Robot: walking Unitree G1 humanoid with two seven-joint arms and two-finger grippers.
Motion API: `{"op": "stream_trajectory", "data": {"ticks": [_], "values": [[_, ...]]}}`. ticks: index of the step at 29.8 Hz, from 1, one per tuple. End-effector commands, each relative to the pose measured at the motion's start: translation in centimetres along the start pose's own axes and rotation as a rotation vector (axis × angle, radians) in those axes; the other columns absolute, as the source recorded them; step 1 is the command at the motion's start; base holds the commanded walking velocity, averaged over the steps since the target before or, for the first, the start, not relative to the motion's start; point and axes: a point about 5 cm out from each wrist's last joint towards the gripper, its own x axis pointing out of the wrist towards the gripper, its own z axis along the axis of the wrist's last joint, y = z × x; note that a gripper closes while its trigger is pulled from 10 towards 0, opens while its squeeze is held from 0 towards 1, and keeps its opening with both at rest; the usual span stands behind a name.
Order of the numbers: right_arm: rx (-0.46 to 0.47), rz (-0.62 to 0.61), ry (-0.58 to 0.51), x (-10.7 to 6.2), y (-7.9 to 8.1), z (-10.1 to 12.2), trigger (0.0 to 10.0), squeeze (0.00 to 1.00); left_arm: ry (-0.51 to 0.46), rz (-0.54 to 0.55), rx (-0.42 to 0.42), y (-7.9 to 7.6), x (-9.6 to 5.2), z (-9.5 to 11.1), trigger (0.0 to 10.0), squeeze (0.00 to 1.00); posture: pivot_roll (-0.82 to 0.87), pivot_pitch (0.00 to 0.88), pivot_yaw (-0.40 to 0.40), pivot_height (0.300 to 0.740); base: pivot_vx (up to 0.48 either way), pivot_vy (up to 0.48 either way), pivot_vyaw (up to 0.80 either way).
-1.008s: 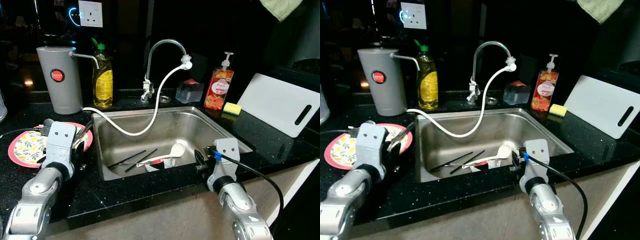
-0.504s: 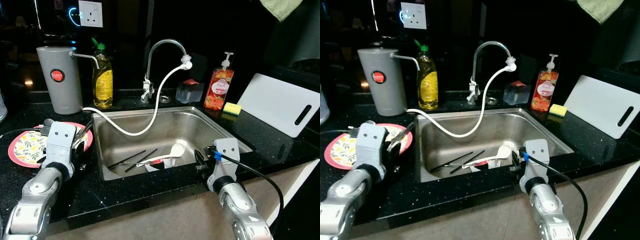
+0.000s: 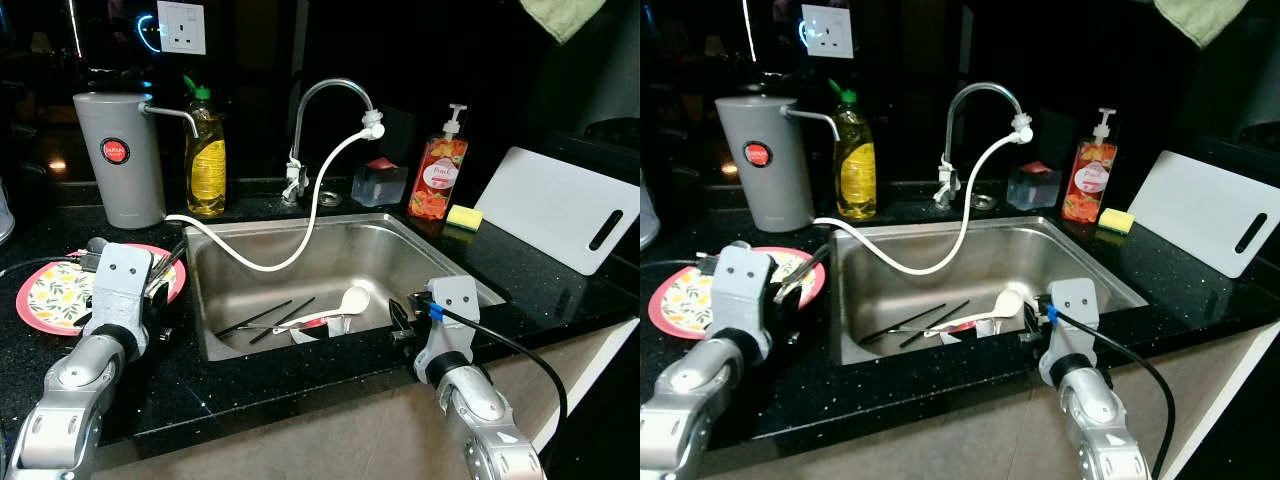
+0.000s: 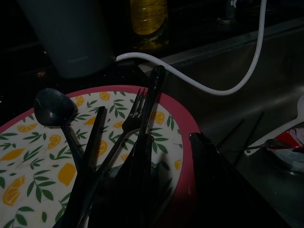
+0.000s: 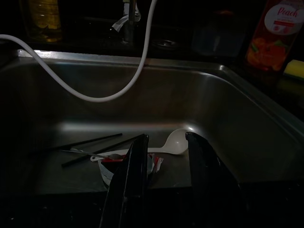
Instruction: Kitchen organization
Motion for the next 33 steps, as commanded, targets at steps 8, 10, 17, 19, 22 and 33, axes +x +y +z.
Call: {"op": "stream_trajectory", "data": {"ticks": [8, 10, 17, 19, 22, 33], "values": [[-0.002, -0.006, 0.010, 0.03, -0.24, -0.11, 10.0, 0.00, -0.009, -0.013, -0.004, -0.48, 0.03, -0.02, 10.0, 0.00, -0.01, 0.000, -0.106, 0.740, 0.000, 0.000, 0.00], [-0.003, -0.006, 0.010, 0.04, -0.26, -0.11, 10.0, 0.00, -0.009, -0.013, -0.004, -0.50, 0.04, -0.02, 10.0, 0.00, -0.01, 0.000, -0.106, 0.740, 0.000, 0.000, 0.00], [-0.005, -0.003, 0.010, 0.07, -0.27, -0.08, 10.0, 0.00, -0.010, -0.011, -0.006, -0.54, 0.03, -0.01, 10.0, 0.00, -0.01, 0.000, -0.108, 0.740, 0.000, 0.000, 0.00], [-0.005, -0.003, 0.011, 0.05, -0.26, -0.10, 10.0, 0.00, -0.010, -0.011, -0.006, -0.54, 0.02, 0.00, 10.0, 0.00, -0.01, 0.000, -0.108, 0.740, 0.000, 0.000, 0.00], [-0.004, -0.003, 0.013, 0.02, -0.24, -0.14, 10.0, 0.00, -0.010, -0.012, -0.007, -0.54, 0.00, 0.02, 10.0, 0.00, -0.01, 0.000, -0.107, 0.740, 0.000, 0.000, 0.00], [-0.002, -0.005, 0.015, -0.04, -0.22, -0.18, 10.0, 0.00, -0.010, -0.011, -0.007, -0.50, -0.03, 0.05, 10.0, 0.00, -0.01, 0.000, -0.107, 0.740, 0.000, 0.000, 0.00]]}}
